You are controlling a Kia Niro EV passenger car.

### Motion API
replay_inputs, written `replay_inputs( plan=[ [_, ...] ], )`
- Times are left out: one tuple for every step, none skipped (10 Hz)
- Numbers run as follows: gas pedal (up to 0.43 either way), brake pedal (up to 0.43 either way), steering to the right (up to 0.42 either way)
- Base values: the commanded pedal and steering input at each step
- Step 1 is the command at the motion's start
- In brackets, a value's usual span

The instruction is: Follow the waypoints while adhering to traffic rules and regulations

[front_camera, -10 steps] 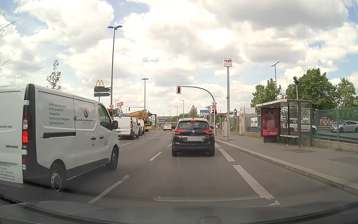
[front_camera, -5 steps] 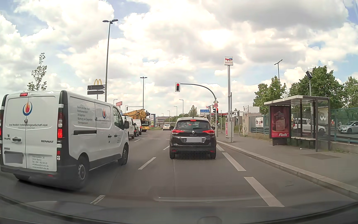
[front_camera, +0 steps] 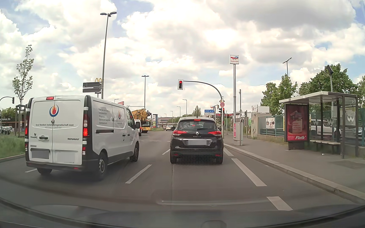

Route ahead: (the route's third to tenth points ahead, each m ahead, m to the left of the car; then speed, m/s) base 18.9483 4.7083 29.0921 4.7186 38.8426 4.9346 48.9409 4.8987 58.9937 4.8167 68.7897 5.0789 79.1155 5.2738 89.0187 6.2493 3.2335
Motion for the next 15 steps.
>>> replay_inputs(
  plan=[
    [0.000, 0.244, -0.003],
    [0.000, 0.250, -0.003],
    [0.000, 0.250, -0.003],
    [0.000, 0.250, -0.002],
    [0.000, 0.250, -0.003],
    [0.000, 0.250, -0.003],
    [0.000, 0.256, -0.002],
    [0.000, 0.256, -0.003],
    [0.000, 0.256, -0.005],
    [0.000, 0.256, -0.004],
    [0.000, 0.262, -0.004],
    [0.000, 0.262, -0.004],
    [0.000, 0.268, -0.004],
    [0.000, 0.268, -0.005],
    [0.000, 0.268, -0.004]
  ],
)
